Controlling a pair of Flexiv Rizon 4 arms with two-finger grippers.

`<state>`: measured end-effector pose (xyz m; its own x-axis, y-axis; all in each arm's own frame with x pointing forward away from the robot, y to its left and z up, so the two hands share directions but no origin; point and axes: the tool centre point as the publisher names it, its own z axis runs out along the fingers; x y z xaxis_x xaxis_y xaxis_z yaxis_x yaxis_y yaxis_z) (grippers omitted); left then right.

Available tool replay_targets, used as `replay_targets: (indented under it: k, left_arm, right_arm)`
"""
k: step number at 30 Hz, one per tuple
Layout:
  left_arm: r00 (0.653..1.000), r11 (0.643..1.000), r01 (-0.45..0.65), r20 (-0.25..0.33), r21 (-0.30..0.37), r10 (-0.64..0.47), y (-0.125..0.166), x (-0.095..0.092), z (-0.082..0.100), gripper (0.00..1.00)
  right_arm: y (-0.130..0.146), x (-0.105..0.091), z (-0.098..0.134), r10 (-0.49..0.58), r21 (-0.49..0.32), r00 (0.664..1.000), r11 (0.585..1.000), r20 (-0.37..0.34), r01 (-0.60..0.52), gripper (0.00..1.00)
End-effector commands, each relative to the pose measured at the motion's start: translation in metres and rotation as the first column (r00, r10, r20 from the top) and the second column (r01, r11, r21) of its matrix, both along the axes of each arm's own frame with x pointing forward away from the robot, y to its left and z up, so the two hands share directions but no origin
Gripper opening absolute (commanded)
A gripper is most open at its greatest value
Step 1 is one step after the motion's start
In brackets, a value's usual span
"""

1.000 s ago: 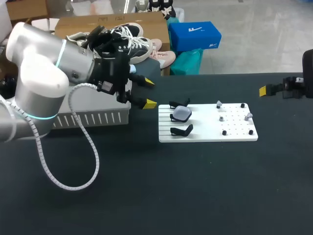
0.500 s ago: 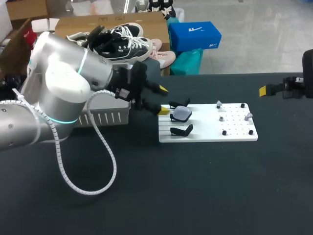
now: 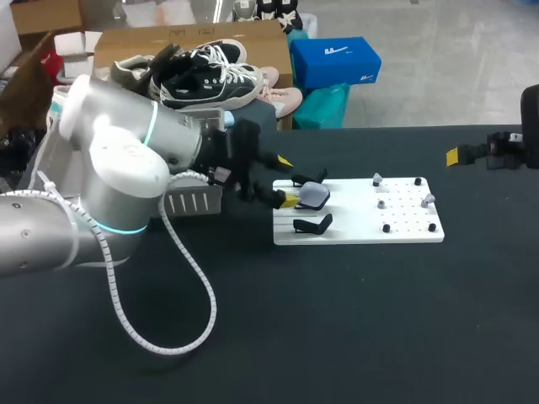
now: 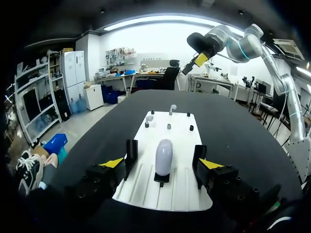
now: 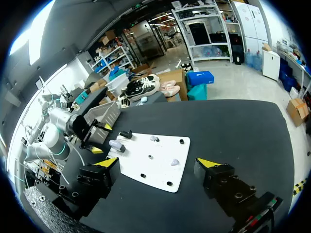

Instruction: Pick up each earbud case from the left stands, insert the matching earbuds, close the lid, and place the case in the box.

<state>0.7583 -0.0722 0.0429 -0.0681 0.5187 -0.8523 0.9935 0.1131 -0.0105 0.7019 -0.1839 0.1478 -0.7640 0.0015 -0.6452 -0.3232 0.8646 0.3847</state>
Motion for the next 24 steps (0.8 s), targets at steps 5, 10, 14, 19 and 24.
replay_targets:
  k: [5,10,14,19,24]
  left_arm:
    - [1.0,1.0,0.01,0.008,-0.013,-0.009,-0.01,0.002,-0.009,1.0]
    - [1.0,1.0,0.018,0.01,-0.019,-0.018,-0.016,0.005,-0.012,1.0]
    - [1.0,1.0,0.019,0.011,-0.018,-0.019,-0.018,0.008,-0.016,1.0]
    - [1.0,1.0,0.028,0.005,-0.009,-0.027,-0.019,0.007,-0.019,1.0]
    - [1.0,0.999,0.03,-0.003,-0.013,-0.03,-0.02,0.007,-0.022,1.0]
  right_arm:
    - [-0.001,0.0,0.0,0.001,0.0,1.0,1.0,-0.001,-0.001,1.0]
    - [-0.001,0.0,0.0,0.001,0.0,1.0,1.0,-0.001,-0.001,1.0]
    - [-0.001,0.0,0.0,0.001,0.0,1.0,1.0,-0.001,-0.001,1.0]
    - [-0.001,0.0,0.0,0.001,0.0,1.0,1.0,-0.001,-0.001,1.0]
    - [-0.001,0.0,0.0,0.001,0.0,1.0,1.0,-0.001,-0.001,1.0]
